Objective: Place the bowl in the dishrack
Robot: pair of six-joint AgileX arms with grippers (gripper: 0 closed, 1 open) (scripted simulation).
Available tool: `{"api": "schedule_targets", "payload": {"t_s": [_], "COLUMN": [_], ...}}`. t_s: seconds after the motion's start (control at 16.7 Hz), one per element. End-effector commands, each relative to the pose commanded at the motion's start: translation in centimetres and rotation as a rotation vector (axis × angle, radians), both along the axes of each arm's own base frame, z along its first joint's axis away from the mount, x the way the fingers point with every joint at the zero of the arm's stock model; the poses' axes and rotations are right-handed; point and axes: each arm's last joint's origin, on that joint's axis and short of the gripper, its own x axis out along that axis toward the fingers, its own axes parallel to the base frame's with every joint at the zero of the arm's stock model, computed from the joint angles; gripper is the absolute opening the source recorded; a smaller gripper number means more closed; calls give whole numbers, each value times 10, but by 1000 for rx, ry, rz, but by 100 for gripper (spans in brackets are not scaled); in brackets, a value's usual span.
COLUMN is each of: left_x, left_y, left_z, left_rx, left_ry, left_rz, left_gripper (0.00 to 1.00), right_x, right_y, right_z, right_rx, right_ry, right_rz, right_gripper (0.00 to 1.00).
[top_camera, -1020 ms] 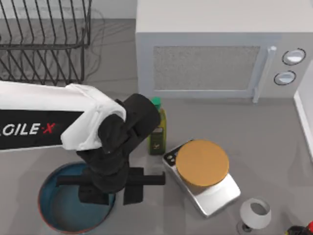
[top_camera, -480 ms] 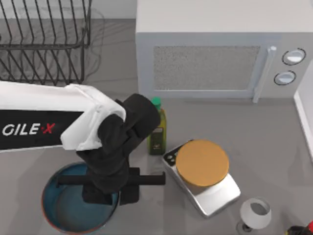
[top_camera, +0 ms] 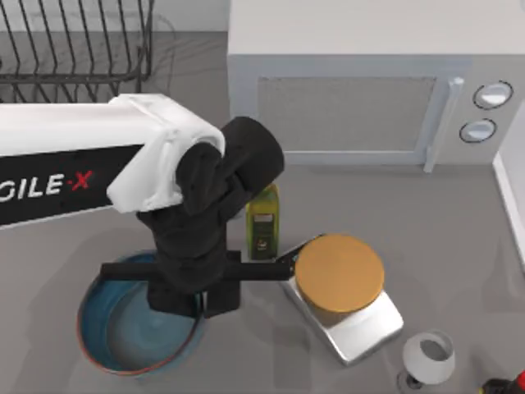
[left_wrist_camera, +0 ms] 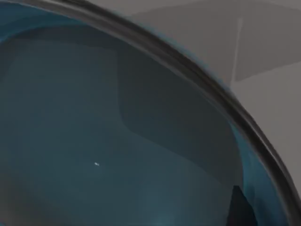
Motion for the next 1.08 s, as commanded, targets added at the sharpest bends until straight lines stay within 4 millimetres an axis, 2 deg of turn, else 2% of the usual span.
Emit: {"api": "schedule_targets", "payload": {"t_s": [0.18,0.42,0.6,0.72,1.08], "left_x": [4,-1,-9,-11,-8], "left_y": [-4,1,10,13,16], "left_z": [46,114,151,161,161], "left_rx": [13,25,7,0,-11], "left_ry": [14,27,9,1,-11], "left_rz": [1,0,0,0,4], "left_gripper": [0,0,0,0,0], "right_x": [0,0,0,0,0], "right_y": [0,0,0,0,0], "right_z": [0,0,0,0,0], "right_rx": [0,0,0,0,0], "right_ry": [0,0,0,0,0], "right_rz": [0,0,0,0,0], "right_gripper": [100,100,100,100,100]}}
